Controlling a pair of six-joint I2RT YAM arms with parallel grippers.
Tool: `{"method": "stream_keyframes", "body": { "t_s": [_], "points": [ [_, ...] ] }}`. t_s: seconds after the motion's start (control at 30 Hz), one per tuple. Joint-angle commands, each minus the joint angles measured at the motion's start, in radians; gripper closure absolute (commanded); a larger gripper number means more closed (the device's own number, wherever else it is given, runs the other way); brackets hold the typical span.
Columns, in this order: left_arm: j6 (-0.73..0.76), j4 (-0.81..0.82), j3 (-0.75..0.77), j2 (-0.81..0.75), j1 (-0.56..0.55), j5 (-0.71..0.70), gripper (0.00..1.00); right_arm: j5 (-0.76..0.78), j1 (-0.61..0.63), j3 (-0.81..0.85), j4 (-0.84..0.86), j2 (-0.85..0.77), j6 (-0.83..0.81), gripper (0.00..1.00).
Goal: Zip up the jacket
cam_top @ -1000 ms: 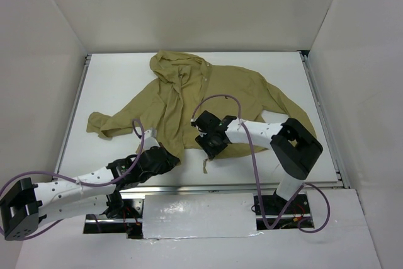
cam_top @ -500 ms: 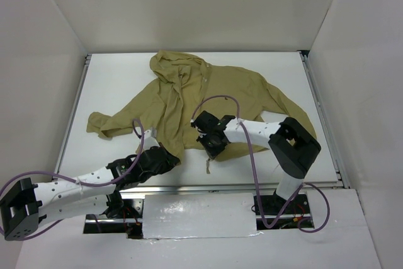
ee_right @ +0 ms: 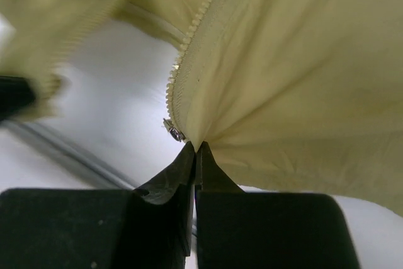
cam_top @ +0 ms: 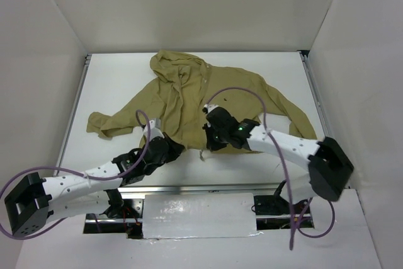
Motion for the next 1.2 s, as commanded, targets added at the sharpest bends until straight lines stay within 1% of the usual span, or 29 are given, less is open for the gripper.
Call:
{"method": "stream_keyframes", "body": {
  "t_s": [0.0, 0.07, 0.17, 0.2, 0.23, 0.3, 0.33, 0.37, 0.4, 0.5, 0.63, 0.67, 0.7, 0.73, 0.77, 0.8, 0.83, 0.87, 0.9, 0.93, 0.97, 1.03, 1.07, 1.1, 1.13, 1.17],
  "points": [
    [0.165, 0.27, 0.06, 0.007, 0.01, -0.062, 1.0, 0.01, -0.005, -0.085, 0.224, -0.184, 0.218, 1.0],
    [0.204, 0.305, 0.077, 0.01, 0.013, -0.073, 1.0, 0.0, -0.006, -0.124, 0.279, -0.232, 0.264, 1.0],
    [0.284, 0.414, 0.071, 0.012, 0.019, -0.073, 1.0, -0.036, -0.008, -0.242, 0.417, -0.326, 0.315, 1.0],
    [0.316, 0.487, 0.047, 0.005, 0.019, -0.071, 1.0, -0.052, -0.013, -0.27, 0.507, -0.35, 0.324, 1.0],
    [0.334, 0.529, 0.031, 0.001, 0.019, -0.064, 1.0, -0.07, -0.017, -0.291, 0.545, -0.386, 0.326, 1.0],
    [0.381, 0.641, -0.007, -0.001, 0.022, -0.05, 1.0, -0.148, -0.036, -0.33, 0.621, -0.4, 0.317, 1.0],
    [0.391, 0.669, -0.015, 0.001, 0.023, -0.041, 1.0, -0.179, -0.042, -0.34, 0.649, -0.404, 0.303, 1.0],
    [0.41, 0.701, -0.021, 0.013, 0.027, -0.006, 1.0, -0.234, -0.045, -0.368, 0.712, -0.41, 0.288, 1.0],
    [0.443, 0.751, -0.032, 0.019, 0.027, 0.01, 1.0, -0.241, -0.046, -0.386, 0.743, -0.42, 0.272, 1.0],
    [0.448, 0.764, -0.027, 0.051, 0.028, 0.033, 1.0, -0.29, -0.072, -0.458, 0.862, -0.472, 0.266, 1.0],
    [0.436, 0.775, -0.032, 0.067, 0.028, 0.071, 1.0, -0.267, -0.088, -0.5, 0.936, -0.507, 0.261, 1.0],
    [0.44, 0.785, -0.032, 0.058, 0.028, 0.073, 1.0, -0.232, -0.092, -0.483, 0.874, -0.519, 0.277, 1.0],
    [0.442, 0.77, -0.027, 0.045, 0.028, 0.064, 1.0, -0.231, -0.097, -0.479, 0.866, -0.542, 0.269, 1.0],
    [0.445, 0.714, -0.018, 0.026, 0.03, 0.053, 1.0, -0.242, -0.098, -0.529, 0.917, -0.576, 0.224, 1.0],
    [0.453, 0.691, -0.009, -0.016, 0.028, 0.038, 1.0, -0.186, -0.098, -0.543, 0.954, -0.606, 0.234, 1.0],
    [0.454, 0.672, -0.009, -0.037, 0.028, -0.006, 1.0, -0.1, -0.098, -0.532, 0.904, -0.598, 0.251, 1.0],
    [0.45, 0.654, -0.01, -0.054, 0.028, -0.034, 1.0, 0.027, -0.121, -0.397, 0.808, -0.537, 0.237, 1.0],
    [0.441, 0.631, -0.012, -0.076, 0.03, -0.062, 1.0, 0.049, -0.129, -0.283, 0.51, -0.456, 0.178, 1.0],
    [0.434, 0.609, -0.007, -0.08, 0.031, -0.103, 1.0, 0.06, -0.129, -0.208, 0.423, -0.374, 0.15, 1.0],
    [0.428, 0.579, 0.002, -0.085, 0.031, -0.113, 1.0, 0.01, -0.117, -0.231, 0.436, -0.419, 0.108, 1.0],
    [0.425, 0.53, 0.02, -0.096, 0.033, -0.117, 1.0, -0.027, -0.077, -0.321, 0.685, -0.508, 0.053, 1.0],
    [0.428, 0.514, 0.02, -0.114, 0.034, -0.107, 1.0, -0.145, -0.074, -0.545, 0.993, -0.733, 0.037, 1.0],
    [0.427, 0.516, 0.007, -0.136, 0.034, -0.105, 1.0, -0.158, -0.103, -0.517, 0.967, -0.728, 0.024, 1.0],
    [0.424, 0.517, 0.002, -0.146, 0.037, -0.11, 1.0, -0.153, -0.117, -0.444, 0.832, -0.672, -0.073, 1.0],
    [0.422, 0.516, -0.001, -0.159, 0.039, -0.114, 1.0, -0.076, -0.115, -0.269, 0.559, -0.483, -0.085, 1.0],
    [0.424, 0.505, 0.005, -0.16, 0.039, -0.114, 1.0, 0.085, -0.115, -0.214, 0.487, -0.407, -0.076, 1.0]
  ]
}}
